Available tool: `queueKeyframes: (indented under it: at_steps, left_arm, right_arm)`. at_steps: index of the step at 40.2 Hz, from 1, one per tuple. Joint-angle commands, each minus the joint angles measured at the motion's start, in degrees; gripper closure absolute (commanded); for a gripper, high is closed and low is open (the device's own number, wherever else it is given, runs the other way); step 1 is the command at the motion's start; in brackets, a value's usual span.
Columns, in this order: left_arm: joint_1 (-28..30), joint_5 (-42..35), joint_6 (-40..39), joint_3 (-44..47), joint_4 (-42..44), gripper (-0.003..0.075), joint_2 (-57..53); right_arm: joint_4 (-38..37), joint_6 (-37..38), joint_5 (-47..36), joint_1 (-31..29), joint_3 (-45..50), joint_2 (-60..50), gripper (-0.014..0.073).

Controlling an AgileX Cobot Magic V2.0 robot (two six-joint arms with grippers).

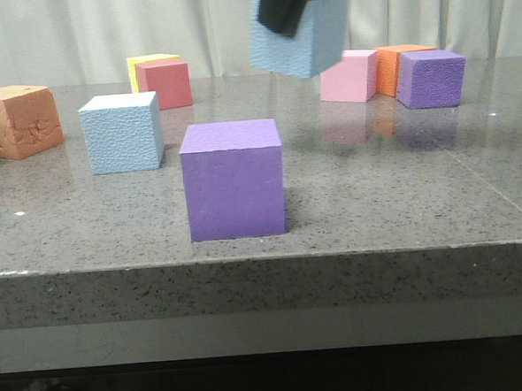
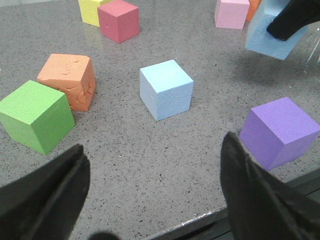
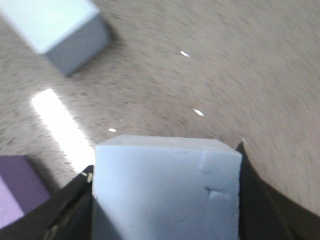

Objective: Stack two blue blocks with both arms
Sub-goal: 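Carry the cube behind the purple cube, lower it, open right gripper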

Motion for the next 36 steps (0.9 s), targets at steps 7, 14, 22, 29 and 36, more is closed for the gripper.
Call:
queueKeyframes:
  at_steps: [7,14,22,29,36]
  left_arm:
    - [-0.35,-4.63,-0.08,-1.88,-0.44,0.0184,0.69]
    - [-0.35,-4.63,-0.08,-1.88,-0.44,0.0184,0.69]
    - [-0.35,-4.63,-0.08,-1.88,-0.44,0.0184,0.69]
    - [-0.35,-4.63,-0.08,-1.88,-0.44,0.0184,0.69]
    - [-0.35,-4.63,-0.08,-1.88,-0.44,0.0184,0.69]
  right_arm:
    - [3.04,-16.83,0.02,3.26,-6.37,3.99,0.0244]
    - [2.85,-25.04,-1.47,5.24,-7.16,7.0,0.0244]
    - [1.24,-29.51,-1.6,5.56,-7.16,8.83,0.0244]
    - [-1.69,-29.51,-1.55,5.56,-7.16,9.14,0.0195]
    - [-1.69,-29.43,-1.88,5.56,-7.16,9.14,0.0071]
